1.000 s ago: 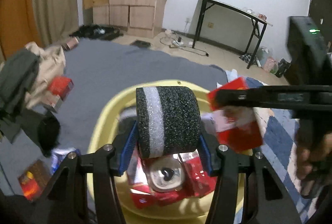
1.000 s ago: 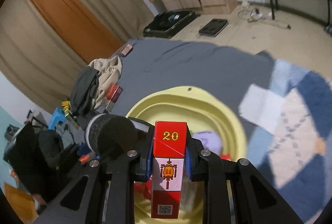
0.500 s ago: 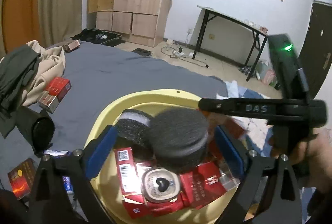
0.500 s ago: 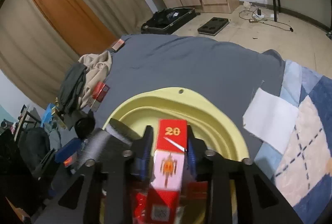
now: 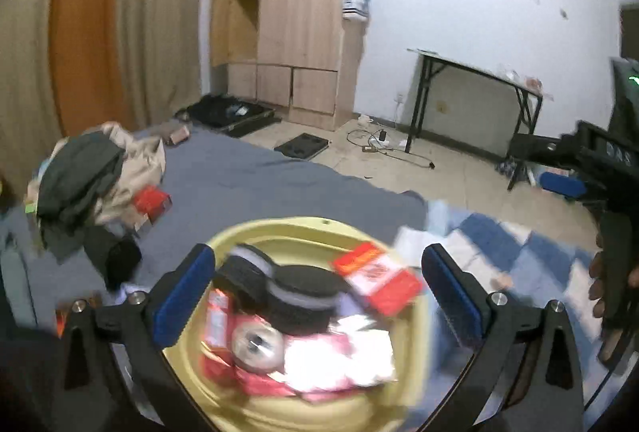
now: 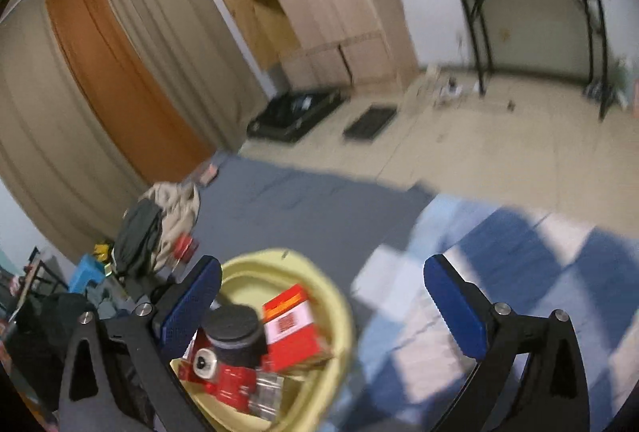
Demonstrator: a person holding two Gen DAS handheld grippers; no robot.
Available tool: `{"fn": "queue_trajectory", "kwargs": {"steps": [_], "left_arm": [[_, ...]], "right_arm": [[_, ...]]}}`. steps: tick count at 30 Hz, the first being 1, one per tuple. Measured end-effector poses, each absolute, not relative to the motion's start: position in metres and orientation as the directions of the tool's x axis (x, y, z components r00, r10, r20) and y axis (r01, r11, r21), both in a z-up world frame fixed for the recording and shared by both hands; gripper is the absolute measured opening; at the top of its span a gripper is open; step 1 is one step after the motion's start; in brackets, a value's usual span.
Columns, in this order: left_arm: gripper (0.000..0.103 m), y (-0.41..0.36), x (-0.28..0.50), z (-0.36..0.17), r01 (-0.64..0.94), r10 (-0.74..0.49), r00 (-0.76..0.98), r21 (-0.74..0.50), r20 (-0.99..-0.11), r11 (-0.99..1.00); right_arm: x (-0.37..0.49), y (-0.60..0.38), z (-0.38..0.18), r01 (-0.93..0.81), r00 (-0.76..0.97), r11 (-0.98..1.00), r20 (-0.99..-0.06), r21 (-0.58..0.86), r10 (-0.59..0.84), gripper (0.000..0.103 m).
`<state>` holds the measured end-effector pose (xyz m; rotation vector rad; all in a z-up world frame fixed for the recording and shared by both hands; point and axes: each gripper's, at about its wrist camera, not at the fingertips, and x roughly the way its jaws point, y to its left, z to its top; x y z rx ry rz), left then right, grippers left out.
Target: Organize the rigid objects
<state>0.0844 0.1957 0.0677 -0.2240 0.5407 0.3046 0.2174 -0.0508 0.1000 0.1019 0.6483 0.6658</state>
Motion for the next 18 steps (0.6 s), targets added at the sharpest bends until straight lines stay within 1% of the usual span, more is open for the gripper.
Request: {"fn": "queue_trajectory", "kwargs": {"steps": [1, 2, 4, 5, 7, 8, 9, 11, 12, 14, 18], "left_arm": [[0.103, 0.188, 0.08, 0.073, -0.37, 0.243, 0.808, -0.142, -0.537, 0.918], [0.103, 0.179, 0.073, 0.078, -0.4, 0.266, 0.804, -0.153, -0.532, 0.904], [0.103, 0.163, 0.058, 0.08, -0.454, 0.305, 0.791, -0.173, -0.531, 0.874], [0.103, 0.154, 0.049, 0.075, -0.491, 0.334, 0.773, -0.174, -0.54, 0.854], [0.103, 0.139, 0.023, 0.049, -0.61, 0.404, 0.71, -0.218, -0.577, 0.762], [0.103, 0.131, 0.008, 0.028, -0.658, 0.404, 0.672, -0.251, -0.621, 0.71], [0.103, 0.123, -0.001, 0.007, -0.674, 0.391, 0.645, -0.246, -0.657, 0.697], [0.103, 0.113, 0.0, -0.024, -0.695, 0.409, 0.576, -0.161, -0.708, 0.701], [0.103, 0.113, 0.003, -0.037, -0.703, 0.4, 0.552, -0.151, -0.731, 0.695], [0.103, 0.119, 0.01, -0.055, -0.711, 0.38, 0.525, -0.147, -0.761, 0.688], [0.103, 0.121, 0.021, -0.072, -0.71, 0.403, 0.499, -0.095, -0.767, 0.698]], "right_arm": [[0.209, -0.06, 0.11, -0.563, 0.616, 0.787, -0.507, 0.251, 0.603, 0.103], [0.197, -0.066, 0.119, -0.597, 0.636, 0.781, -0.486, 0.184, 0.6, 0.103], [0.179, -0.071, 0.118, -0.62, 0.675, 0.782, -0.471, 0.055, 0.568, 0.103], [0.173, -0.07, 0.108, -0.627, 0.675, 0.779, -0.507, -0.012, 0.536, 0.103], [0.169, -0.068, 0.08, -0.665, 0.622, 0.745, -0.593, -0.054, 0.512, 0.103], [0.164, -0.066, 0.064, -0.674, 0.605, 0.736, -0.62, -0.065, 0.5, 0.103], [0.156, -0.067, 0.046, -0.686, 0.597, 0.723, -0.626, -0.074, 0.502, 0.103], [0.137, -0.065, 0.013, -0.732, 0.575, 0.67, -0.637, -0.122, 0.513, 0.103], [0.13, -0.063, 0.001, -0.747, 0.568, 0.648, -0.65, -0.15, 0.505, 0.103], [0.116, -0.063, -0.027, -0.782, 0.532, 0.6, -0.681, -0.168, 0.503, 0.103], [0.115, -0.065, -0.058, -0.804, 0.496, 0.575, -0.704, -0.152, 0.508, 0.103]]}}
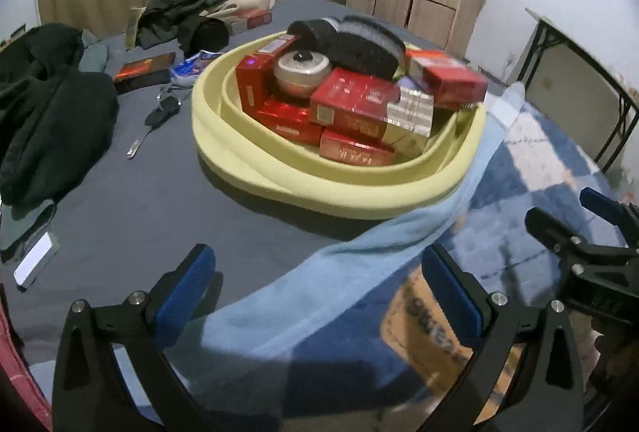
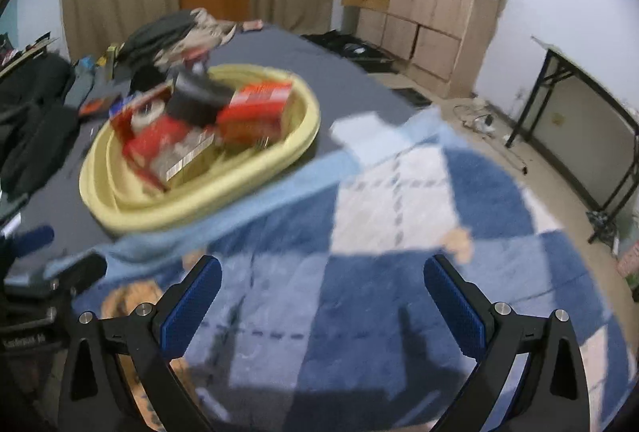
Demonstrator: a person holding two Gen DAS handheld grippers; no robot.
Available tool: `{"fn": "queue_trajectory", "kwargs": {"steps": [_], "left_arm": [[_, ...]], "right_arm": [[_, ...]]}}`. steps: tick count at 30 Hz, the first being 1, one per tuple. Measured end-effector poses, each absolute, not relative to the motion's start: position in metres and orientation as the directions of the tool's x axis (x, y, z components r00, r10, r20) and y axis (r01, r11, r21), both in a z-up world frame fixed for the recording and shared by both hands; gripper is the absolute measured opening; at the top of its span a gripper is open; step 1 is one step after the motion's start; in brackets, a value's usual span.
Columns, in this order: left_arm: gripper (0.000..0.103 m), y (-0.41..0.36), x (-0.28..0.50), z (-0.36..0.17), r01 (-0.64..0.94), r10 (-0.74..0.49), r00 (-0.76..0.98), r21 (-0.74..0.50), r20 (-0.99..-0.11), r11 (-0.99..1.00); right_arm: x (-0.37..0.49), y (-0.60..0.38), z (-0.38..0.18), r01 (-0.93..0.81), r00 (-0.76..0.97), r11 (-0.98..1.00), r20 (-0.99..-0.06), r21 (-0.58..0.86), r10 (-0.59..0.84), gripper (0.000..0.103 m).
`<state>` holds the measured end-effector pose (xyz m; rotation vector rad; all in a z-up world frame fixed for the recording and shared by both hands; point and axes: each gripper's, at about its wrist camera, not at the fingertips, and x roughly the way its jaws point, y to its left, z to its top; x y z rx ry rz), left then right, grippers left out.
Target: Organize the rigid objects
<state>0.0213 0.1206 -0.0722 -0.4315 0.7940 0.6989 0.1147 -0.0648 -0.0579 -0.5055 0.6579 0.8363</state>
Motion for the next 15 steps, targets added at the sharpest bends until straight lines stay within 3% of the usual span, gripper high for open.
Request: {"fn": "queue_trajectory", "kwargs": {"steps": [5, 7, 15], "left_arm": [[0.103, 0.121, 0.034, -0.097, -0.729, 0.415, 0.459, -0.065, -0.786, 0.682], [0.103, 0.118, 0.036, -0.095, -0.738, 0.432, 0.452, -0.055, -0.78, 0.672], [0.103, 0.119, 0.039, -0.097, -0.743, 0.441, 0.435, -0.036, -0.785, 0.668]], "right_arm": [[0.125, -0.051, -0.077, -0.811, 0.478, 0.571, -0.71, -0.131, 0.516, 0.103], [0.144, -0.044, -0.09, -0.816, 0.456, 0.56, -0.756, -0.144, 0.47, 0.103], [0.147, -0.035, -0.093, -0.805, 0.478, 0.566, -0.758, -0.176, 0.444, 0.103]]}}
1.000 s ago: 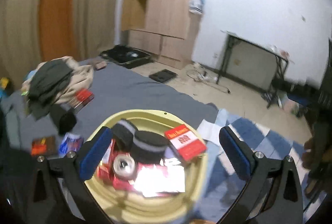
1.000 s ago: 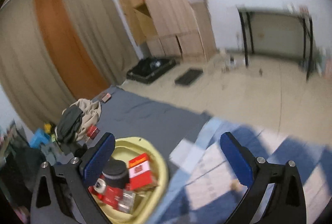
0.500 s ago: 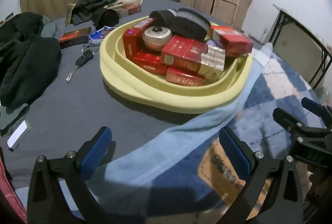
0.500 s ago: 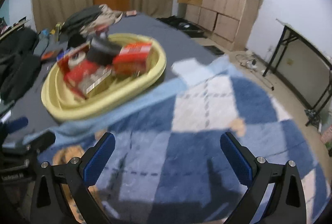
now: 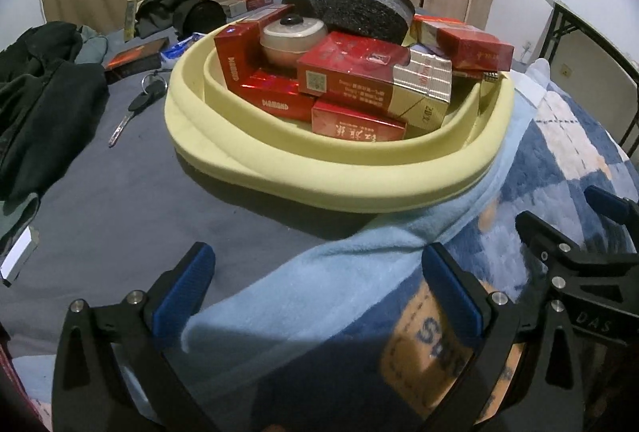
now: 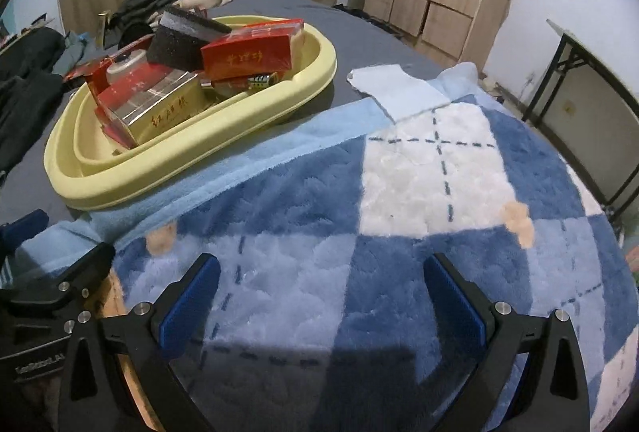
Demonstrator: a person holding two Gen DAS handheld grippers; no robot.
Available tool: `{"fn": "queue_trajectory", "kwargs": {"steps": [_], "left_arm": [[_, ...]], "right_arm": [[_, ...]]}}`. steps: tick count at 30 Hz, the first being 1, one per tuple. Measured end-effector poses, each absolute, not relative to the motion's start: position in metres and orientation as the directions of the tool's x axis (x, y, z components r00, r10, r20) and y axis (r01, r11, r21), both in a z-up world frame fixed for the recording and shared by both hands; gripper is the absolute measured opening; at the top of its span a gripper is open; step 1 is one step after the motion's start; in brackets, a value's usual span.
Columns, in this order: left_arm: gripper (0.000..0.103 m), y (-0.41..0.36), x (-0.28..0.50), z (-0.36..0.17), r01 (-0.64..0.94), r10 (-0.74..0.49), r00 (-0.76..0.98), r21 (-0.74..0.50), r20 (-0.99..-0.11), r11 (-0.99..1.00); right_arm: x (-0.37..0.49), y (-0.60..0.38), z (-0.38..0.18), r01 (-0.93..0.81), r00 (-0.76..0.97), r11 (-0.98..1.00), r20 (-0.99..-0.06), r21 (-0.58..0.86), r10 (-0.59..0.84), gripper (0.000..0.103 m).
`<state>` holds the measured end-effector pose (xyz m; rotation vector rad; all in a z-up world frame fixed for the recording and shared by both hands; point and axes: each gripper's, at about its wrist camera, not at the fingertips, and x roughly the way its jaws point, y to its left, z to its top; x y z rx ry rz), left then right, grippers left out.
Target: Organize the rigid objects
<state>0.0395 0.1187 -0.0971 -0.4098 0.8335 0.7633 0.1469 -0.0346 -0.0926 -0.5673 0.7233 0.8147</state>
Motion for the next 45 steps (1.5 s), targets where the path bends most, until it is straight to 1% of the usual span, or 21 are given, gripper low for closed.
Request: {"fn": "queue_trajectory", "kwargs": {"steps": [45], "left_arm": [[0.103, 0.1151, 0.0382, -0.0975, -0.744, 0.434, 0.435, -0.043, -0.789, 0.667]], "right_arm": [[0.1484, -0.0354, -0.0928, -0.806, 0.476, 0.566, -0.758, -0.173, 0.446, 0.103]]}}
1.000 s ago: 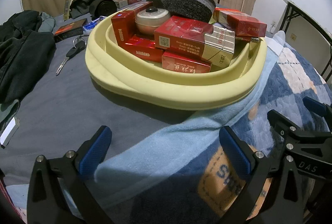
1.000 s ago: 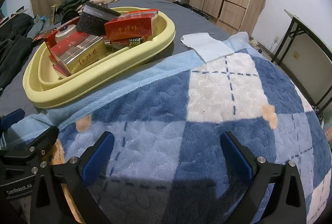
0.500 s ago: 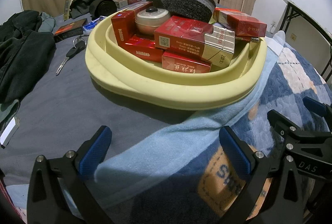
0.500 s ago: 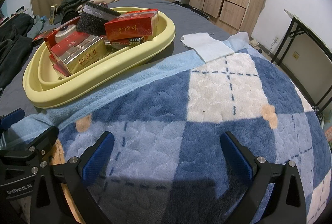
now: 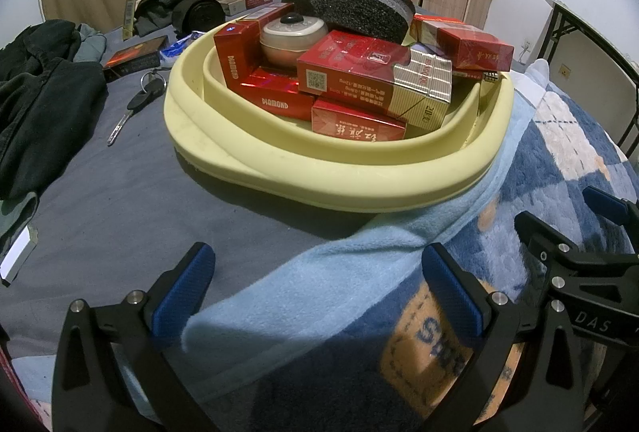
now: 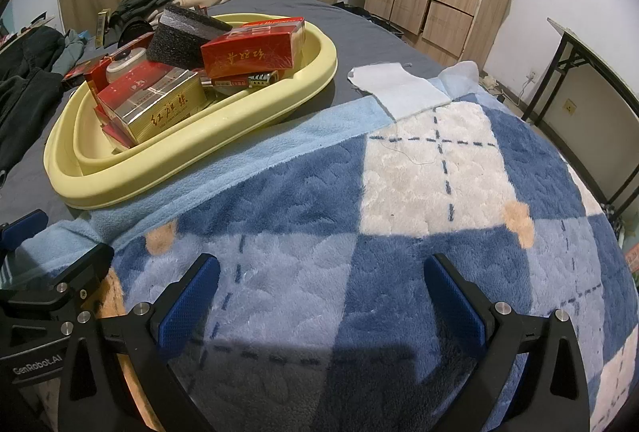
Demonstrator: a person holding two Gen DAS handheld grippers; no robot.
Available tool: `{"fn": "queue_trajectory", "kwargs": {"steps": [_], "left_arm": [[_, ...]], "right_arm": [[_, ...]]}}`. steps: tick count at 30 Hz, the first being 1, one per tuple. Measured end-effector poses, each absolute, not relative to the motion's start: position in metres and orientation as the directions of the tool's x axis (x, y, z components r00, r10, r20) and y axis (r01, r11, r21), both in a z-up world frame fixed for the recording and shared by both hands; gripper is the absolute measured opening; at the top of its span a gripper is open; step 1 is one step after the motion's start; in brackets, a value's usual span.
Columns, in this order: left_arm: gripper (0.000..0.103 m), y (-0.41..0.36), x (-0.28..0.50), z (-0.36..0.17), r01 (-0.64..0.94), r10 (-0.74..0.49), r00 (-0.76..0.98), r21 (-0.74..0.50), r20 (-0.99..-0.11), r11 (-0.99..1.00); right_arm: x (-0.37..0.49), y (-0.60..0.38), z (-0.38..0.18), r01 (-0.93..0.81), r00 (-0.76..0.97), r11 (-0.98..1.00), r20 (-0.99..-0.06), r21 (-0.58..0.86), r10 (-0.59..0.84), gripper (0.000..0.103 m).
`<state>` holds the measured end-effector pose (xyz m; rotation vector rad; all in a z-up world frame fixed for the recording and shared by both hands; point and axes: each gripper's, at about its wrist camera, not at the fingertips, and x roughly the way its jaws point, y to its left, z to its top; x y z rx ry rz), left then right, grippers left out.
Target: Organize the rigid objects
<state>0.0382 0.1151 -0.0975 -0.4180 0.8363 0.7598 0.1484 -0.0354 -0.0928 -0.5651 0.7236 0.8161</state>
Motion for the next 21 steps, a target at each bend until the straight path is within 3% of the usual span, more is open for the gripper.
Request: {"fn": "queue_trajectory", "kwargs": {"steps": [21], "left_arm": [[0.103, 0.1157, 0.0384, -0.0974, -0.744, 0.434, 0.435, -0.043, -0.789, 0.667]], "right_arm": [[0.1479, -0.0353, -0.0928, -0.806, 0.476, 0.567, -0.758, -0.173, 0.445, 0.103]]}}
